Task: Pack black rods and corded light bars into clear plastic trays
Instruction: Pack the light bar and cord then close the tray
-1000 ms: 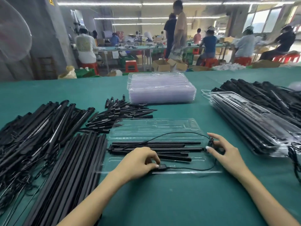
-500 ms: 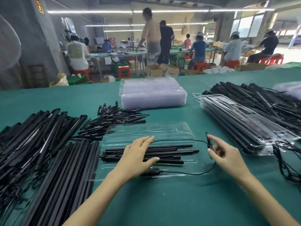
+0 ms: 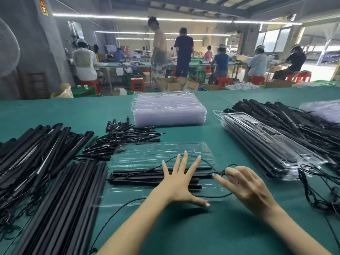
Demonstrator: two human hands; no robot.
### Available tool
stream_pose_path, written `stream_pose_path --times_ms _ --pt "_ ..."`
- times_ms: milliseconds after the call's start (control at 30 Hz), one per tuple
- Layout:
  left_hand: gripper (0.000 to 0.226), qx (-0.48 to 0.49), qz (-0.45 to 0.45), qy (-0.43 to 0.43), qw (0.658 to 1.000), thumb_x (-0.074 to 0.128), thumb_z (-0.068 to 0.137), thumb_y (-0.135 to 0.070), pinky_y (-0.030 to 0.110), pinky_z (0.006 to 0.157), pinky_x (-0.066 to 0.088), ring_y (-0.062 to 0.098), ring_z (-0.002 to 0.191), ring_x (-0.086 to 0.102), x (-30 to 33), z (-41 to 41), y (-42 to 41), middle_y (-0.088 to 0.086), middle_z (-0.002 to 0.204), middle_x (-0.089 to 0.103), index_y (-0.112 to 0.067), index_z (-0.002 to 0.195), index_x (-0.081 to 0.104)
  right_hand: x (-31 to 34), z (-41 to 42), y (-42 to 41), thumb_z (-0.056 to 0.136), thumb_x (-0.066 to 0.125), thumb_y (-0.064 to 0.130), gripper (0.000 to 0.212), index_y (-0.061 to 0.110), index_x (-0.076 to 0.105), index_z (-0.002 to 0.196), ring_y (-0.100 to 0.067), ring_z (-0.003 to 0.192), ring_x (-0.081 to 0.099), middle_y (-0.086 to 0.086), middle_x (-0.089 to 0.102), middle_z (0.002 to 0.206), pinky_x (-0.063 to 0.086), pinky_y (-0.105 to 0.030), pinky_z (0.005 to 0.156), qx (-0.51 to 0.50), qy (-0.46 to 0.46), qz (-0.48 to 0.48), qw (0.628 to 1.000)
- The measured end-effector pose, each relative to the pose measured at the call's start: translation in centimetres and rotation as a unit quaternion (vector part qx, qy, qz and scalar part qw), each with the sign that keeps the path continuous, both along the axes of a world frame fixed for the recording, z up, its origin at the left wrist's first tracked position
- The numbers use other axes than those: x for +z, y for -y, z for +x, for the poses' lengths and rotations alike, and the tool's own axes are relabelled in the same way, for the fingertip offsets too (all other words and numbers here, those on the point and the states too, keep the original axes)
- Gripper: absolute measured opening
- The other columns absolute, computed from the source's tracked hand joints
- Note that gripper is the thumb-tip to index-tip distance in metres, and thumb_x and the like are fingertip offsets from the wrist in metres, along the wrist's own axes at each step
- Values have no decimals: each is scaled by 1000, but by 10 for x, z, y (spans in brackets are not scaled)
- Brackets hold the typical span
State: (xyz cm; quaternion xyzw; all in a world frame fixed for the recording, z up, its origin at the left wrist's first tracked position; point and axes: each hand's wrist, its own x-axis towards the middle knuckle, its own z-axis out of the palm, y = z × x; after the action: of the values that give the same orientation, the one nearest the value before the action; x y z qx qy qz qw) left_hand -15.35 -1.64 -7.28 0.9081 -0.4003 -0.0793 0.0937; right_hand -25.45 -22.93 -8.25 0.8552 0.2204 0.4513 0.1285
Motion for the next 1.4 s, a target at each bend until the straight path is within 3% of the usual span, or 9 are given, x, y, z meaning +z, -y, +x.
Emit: stream_pose_path --times_ms 133,300,500,633,800,900,1033,1300,1400 --pt "97 27 -43 -38 998 40 74 -82 62 107 -21 20 140 -30 -2 7 2 4 153 -32 -50 141 -23 11 15 -2 92 45 -5 37 15 71 107 -23 78 50 -24 55 124 54 -35 67 -6 36 55 998" --pt "90 45 -56 39 997 39 84 -72 50 116 -6 14 143 -23 -6 21 -6 -5 154 -31 -37 149 -12 11 18 6 91 44 1 24 19 52 105 -20 82 43 -5 73 101 54 -29 62 76 -6 -89 993" --pt "53 31 -133 -25 990 40 96 -48 37 117 8 8 140 25 -15 33 -22 -6 152 33 -29 142 21 -1 11 5 98 34 7 29 21 58 107 -20 83 53 -5 70 98 53 -29 69 133 -103 -72 983" --pt "55 2 -71 43 997 31 99 -49 32 111 14 10 140 19 -17 39 -24 -14 152 29 -41 150 11 -3 4 2 98 28 10 46 21 71 111 -19 89 61 -2 67 111 52 -26 79 130 -177 -81 972" --pt "46 19 -100 30 994 34 100 -44 32 111 16 17 131 19 -17 45 -14 -5 145 24 -35 145 35 8 6 -6 101 30 10 42 18 68 118 -19 72 57 1 68 105 51 -23 67 127 -229 -1 965" --pt "47 47 -135 -11 990 41 99 -37 31 111 18 18 130 25 -17 49 -9 0 142 31 -29 145 37 2 10 -13 87 48 -10 47 13 63 125 -20 66 53 8 69 105 50 -22 63 134 -252 57 957" --pt "50 57 -176 -67 980 47 98 -25 33 114 20 19 134 30 -12 55 -12 2 145 38 -20 146 35 -6 15 -18 59 74 -24 53 11 75 99 -18 63 56 8 72 100 51 -22 57 140 -259 133 946" --pt "43 38 -209 -112 971 50 96 -21 26 111 22 14 132 33 -10 52 -18 0 136 42 -22 139 45 -14 9 -18 83 67 -4 27 14 74 101 -3 85 63 4 62 106 49 -17 76 156 -327 301 882" --pt "42 52 -208 -83 973 51 96 -26 23 111 20 13 135 29 -1 40 -19 -2 140 37 -24 137 46 -12 9 -18 82 68 -1 26 14 75 102 -1 90 60 7 68 99 50 -19 78 153 -324 273 893"
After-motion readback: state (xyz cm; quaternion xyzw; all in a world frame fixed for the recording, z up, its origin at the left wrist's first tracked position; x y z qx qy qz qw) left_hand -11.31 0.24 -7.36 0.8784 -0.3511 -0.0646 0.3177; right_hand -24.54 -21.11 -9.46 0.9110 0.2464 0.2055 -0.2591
